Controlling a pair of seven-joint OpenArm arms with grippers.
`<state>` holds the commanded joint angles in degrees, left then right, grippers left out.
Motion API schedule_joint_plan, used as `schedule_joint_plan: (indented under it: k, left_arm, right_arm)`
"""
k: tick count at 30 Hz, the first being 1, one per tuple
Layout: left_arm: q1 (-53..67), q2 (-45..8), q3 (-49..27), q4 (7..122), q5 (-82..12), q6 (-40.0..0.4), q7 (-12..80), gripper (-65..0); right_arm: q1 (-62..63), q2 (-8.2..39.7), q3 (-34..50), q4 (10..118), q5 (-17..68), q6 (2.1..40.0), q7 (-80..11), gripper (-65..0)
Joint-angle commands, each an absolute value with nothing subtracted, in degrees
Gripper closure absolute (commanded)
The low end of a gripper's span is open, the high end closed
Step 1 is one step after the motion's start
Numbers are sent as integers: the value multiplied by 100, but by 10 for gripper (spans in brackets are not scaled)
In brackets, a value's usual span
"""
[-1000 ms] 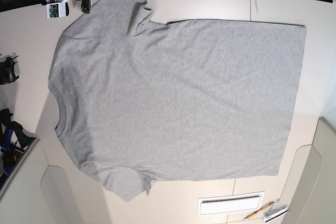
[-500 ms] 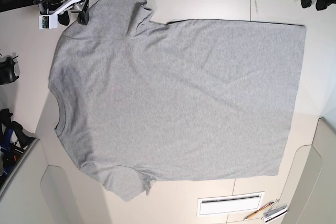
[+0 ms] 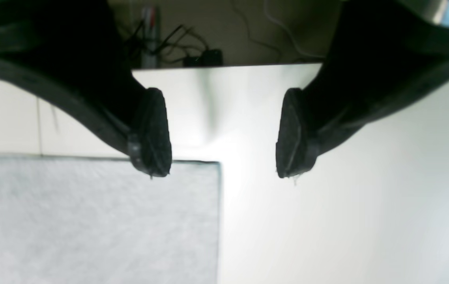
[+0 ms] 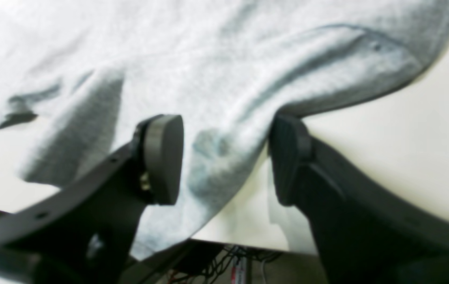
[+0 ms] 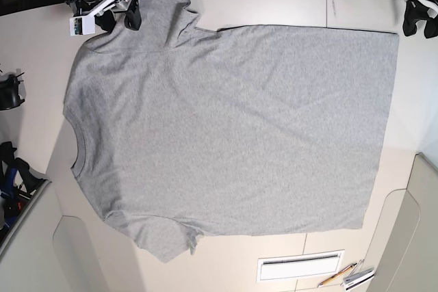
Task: Fold the T-shirt properly
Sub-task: 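Lower both grippers onto the shirt's side edge and pinch the fabric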
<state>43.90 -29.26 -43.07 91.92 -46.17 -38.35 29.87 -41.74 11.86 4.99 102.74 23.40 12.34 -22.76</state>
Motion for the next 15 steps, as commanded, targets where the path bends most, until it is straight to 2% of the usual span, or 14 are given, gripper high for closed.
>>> schedule_joint_plan:
  k: [6,15]
  left_arm:
    - [3994,-2974,-4307,8466,-4960,-3841,3162,-452]
    - [3881,-2989,-4051,8392,-5400,-3857,3323,-452]
  right_arm:
    - [-4145,1186,499,10274,2342,1247,-2279,-350]
    - [-4141,1186,499,10274,2340,1249,-2274,-350]
